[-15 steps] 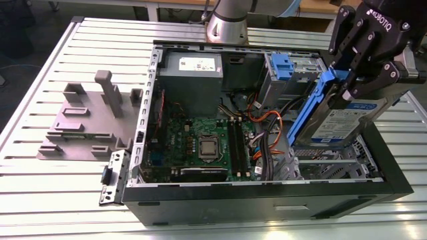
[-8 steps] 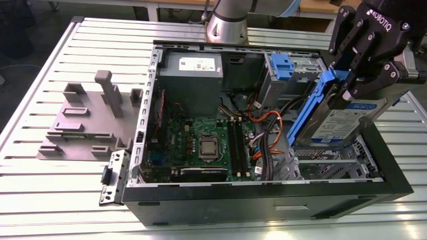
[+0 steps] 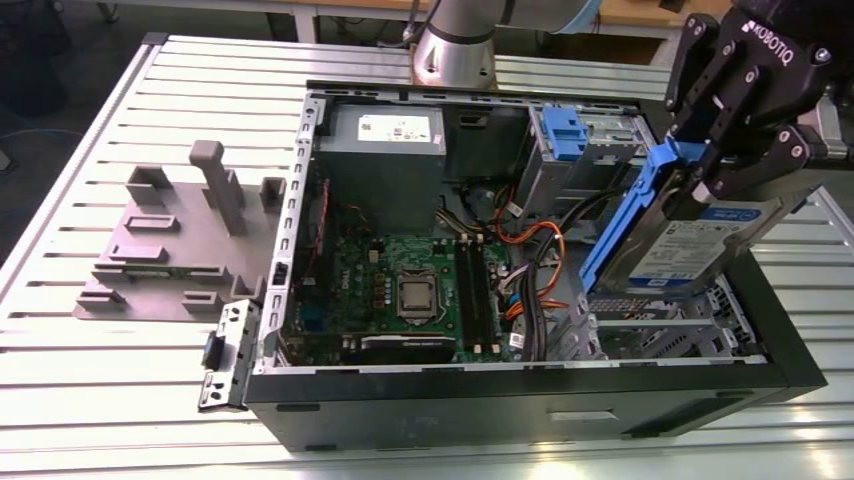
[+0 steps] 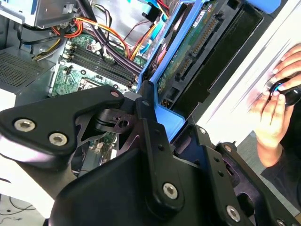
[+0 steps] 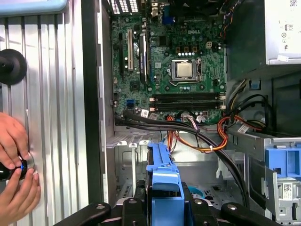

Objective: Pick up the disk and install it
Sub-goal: 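Insert the disk into the insertion slot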

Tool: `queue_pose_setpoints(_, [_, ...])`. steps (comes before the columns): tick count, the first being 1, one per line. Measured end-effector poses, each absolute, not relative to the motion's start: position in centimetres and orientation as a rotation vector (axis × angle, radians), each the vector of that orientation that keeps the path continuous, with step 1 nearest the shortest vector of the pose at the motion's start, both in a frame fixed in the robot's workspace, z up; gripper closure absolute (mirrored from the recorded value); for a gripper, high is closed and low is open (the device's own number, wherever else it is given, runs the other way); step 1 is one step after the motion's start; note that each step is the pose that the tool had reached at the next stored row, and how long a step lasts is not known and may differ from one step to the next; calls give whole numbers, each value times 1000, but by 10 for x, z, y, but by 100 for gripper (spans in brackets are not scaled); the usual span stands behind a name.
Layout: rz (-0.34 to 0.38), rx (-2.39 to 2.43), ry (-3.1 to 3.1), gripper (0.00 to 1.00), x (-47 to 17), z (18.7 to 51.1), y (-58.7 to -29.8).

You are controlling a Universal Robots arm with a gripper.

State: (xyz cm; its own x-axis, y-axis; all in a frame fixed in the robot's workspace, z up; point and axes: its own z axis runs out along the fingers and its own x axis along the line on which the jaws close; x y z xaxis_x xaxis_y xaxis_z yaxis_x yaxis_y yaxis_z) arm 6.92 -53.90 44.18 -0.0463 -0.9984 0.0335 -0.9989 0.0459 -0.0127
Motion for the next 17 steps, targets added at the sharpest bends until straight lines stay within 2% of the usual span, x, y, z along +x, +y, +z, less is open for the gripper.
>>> queue_pose_setpoints(17, [52, 2146, -2271, 64, 77, 441, -545])
